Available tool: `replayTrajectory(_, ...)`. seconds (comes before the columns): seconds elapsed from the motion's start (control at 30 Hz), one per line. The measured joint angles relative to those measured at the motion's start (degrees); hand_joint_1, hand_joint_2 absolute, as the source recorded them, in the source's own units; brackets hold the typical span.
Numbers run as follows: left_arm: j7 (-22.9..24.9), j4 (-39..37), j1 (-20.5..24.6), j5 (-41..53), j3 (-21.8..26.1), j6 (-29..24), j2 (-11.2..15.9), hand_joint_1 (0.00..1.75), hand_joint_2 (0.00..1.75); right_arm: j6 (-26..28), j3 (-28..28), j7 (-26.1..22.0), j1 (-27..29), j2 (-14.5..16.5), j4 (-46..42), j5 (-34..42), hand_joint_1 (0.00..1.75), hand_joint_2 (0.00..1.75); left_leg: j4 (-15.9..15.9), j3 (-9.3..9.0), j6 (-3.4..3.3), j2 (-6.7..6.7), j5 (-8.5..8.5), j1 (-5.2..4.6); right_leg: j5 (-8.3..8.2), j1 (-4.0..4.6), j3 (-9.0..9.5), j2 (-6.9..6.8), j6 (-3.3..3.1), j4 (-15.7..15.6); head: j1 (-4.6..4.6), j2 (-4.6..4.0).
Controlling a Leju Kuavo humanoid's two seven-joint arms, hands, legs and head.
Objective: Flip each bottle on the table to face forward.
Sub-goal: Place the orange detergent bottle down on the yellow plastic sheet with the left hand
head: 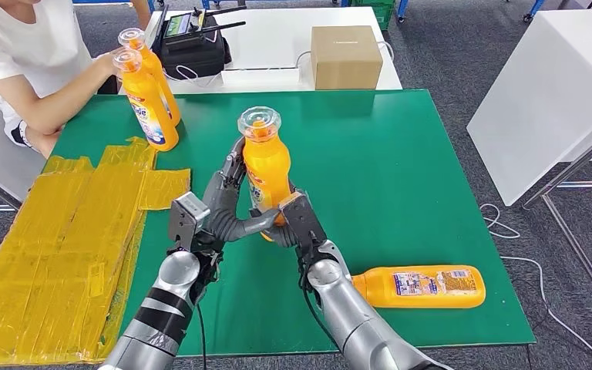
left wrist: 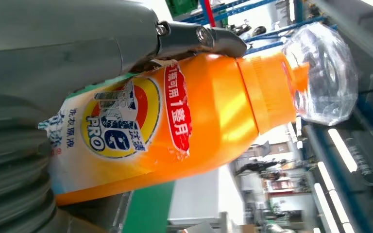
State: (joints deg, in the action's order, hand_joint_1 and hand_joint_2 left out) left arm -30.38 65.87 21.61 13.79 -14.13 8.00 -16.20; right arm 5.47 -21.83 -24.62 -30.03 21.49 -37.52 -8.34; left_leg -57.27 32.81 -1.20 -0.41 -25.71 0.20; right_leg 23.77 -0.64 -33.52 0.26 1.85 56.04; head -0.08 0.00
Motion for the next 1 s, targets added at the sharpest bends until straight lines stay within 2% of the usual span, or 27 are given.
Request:
replayTrajectory(0.1,-0.29,-0.29,-0.03,-0.18,0.20,0.01,0.02,0.00,1.75,0.75,-3.37,0.55,-0.51,-0.46,-0.01,1.59,1.75,1.75,0.00,0.01,0.00,-0.03,0.00,0.00,0.00,0.00,0.00,-0.01,0.00,0.00,-0.01,0.00)
replayTrajectory(0.37,-0.56,-0.51,-0.21,-0.85,0.90,0.01,0.20,0.00,1.75,1.39,-7.27,0.79,-1.08,-1.04,-0.28,2.41,1.75,1.75,0.00,0.04,0.00,-0.01,0.00,0.00,0.00,-0.01,0.00,0.00,0.00,0.00,0.01,0.00)
replayTrajectory(0.57,0.30,-2.10,-0.37,-2.53,3.00,-0.80,1.41,0.00,1.75,4.04,-17.08,3.10,-0.67,-1.23,-2.83,-1.49,1.75,1.75,0.00,0.05,0.01,0.11,0.00,0.04,0.00,0.02,-0.10,0.10,-0.01,0.01,-0.05,0.00)
replayTrajectory(0.73,0.49,-3.26,-0.96,-5.44,5.14,1.36,2.12,0.00,1.75,6.40,-21.79,5.16,-0.74,-1.84,-3.50,-4.36,1.75,1.75,0.02,0.09,0.04,0.12,0.02,0.05,0.00,0.01,-0.12,0.10,-0.01,0.03,-0.10,0.00)
replayTrajectory(1.0,2.93,-8.58,-0.03,-14.89,8.23,8.18,2.79,0.00,1.75,6.69,-23.66,5.94,-0.73,-2.39,-3.55,-6.63,1.75,1.75,0.01,0.10,0.03,0.10,0.02,0.03,0.00,-0.01,-0.10,0.10,-0.01,0.03,-0.09,0.00)
